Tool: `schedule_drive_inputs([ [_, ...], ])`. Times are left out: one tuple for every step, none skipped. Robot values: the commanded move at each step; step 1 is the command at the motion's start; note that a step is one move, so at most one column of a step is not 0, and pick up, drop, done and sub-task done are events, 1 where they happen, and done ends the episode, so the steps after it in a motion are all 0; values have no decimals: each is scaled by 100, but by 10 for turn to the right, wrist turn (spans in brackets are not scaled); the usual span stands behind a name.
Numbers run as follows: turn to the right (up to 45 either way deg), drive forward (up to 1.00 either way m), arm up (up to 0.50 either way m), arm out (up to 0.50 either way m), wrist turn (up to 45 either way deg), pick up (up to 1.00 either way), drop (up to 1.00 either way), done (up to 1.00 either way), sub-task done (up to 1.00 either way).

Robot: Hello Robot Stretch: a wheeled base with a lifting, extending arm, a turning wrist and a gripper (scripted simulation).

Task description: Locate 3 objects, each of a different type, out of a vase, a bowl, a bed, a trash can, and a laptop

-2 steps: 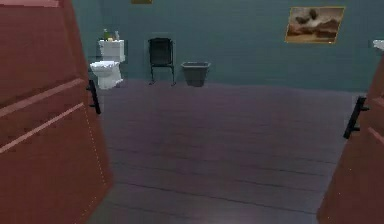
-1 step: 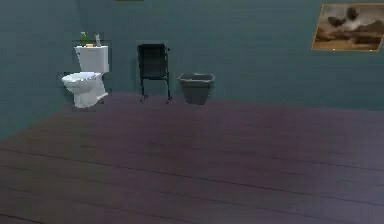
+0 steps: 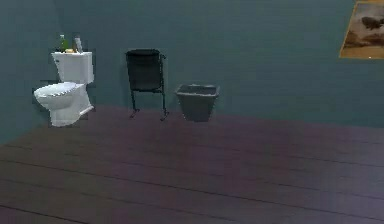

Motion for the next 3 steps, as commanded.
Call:
schedule_drive_inputs([
  [-450,0,0,0,0,0,0,0,0],
  [0,35,0,0,0,0,0,0,0],
  [-300,0,0,0,0,0,0,0,0],
])
